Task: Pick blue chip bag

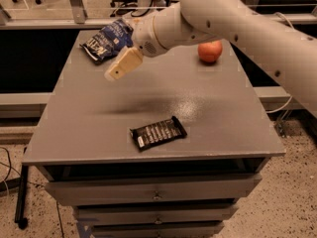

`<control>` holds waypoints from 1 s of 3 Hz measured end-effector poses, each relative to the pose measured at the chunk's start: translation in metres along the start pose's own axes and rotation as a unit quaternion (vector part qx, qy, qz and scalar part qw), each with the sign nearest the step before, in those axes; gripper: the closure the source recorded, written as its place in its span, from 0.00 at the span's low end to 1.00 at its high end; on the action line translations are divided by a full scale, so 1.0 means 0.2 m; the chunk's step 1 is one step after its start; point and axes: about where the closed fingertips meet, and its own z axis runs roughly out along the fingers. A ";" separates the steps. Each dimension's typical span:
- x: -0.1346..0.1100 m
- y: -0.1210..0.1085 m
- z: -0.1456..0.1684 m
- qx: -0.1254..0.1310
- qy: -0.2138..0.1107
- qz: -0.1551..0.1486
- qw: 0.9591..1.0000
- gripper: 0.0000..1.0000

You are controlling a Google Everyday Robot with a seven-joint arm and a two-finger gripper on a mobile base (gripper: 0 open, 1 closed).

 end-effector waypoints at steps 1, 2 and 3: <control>0.07 -0.26 0.16 0.042 -0.027 0.012 0.999 0.00; 0.15 -0.50 0.27 0.076 -0.038 0.028 0.996 0.00; 0.20 -0.67 0.38 0.090 -0.050 0.055 0.993 0.00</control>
Offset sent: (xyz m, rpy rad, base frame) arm 0.1840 -0.0120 -0.0358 0.1490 -0.0888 -0.2278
